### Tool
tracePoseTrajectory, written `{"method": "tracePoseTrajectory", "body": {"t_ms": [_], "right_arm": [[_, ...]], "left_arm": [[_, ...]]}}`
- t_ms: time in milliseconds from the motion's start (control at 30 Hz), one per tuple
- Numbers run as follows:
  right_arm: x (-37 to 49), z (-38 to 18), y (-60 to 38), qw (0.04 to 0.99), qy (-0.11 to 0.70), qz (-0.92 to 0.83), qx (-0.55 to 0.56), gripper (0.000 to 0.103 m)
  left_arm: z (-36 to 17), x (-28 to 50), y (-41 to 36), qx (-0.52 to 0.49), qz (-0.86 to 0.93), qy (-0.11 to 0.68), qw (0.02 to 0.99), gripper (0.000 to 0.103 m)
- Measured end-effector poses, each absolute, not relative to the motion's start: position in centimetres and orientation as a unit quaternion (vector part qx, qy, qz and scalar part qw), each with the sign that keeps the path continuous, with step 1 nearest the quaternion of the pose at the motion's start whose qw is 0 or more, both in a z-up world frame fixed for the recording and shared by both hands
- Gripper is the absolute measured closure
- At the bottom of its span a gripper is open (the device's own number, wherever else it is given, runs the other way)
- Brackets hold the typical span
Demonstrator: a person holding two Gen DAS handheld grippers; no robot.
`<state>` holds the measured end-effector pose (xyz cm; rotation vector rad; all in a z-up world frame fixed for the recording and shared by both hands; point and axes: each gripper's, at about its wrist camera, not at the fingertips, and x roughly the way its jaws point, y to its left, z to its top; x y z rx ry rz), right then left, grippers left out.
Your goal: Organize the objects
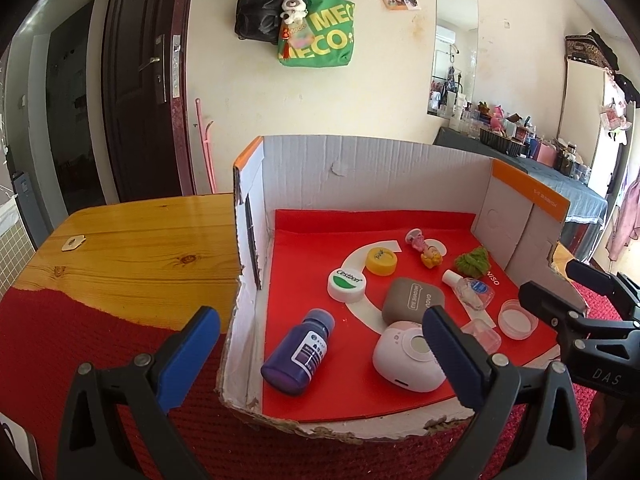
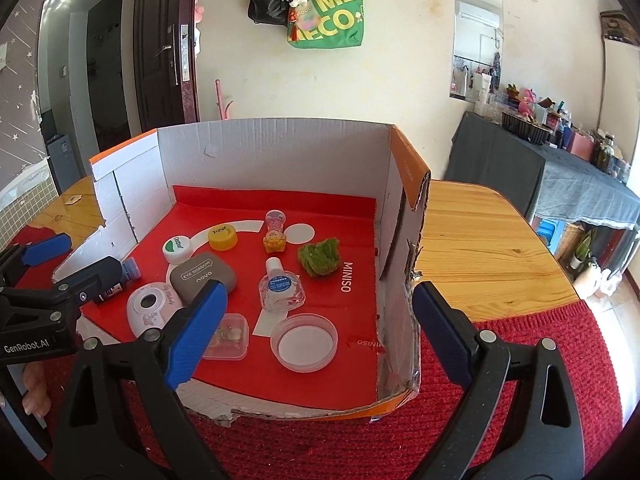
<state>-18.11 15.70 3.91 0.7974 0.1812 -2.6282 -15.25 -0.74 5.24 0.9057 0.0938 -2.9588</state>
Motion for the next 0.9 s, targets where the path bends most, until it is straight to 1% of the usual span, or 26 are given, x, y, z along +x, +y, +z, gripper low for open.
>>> {"method": "tracePoseTrajectory", "body": {"t_ms": [67, 900], "right_arm": [[-18.19, 3.88, 15.84, 0.191, 0.061, -0.937, 0.286, 0.006], [-18.31, 3.8, 16.05, 0.188, 0.057, -0.938, 0.286, 0.004]], "left_arm": [[5.24, -15.22, -0.75, 0.292, -0.956, 0.03, 0.024, 0.0], [5.3, -15.1, -0.79, 0.293, -0.955, 0.031, 0.028, 0.0]]}}
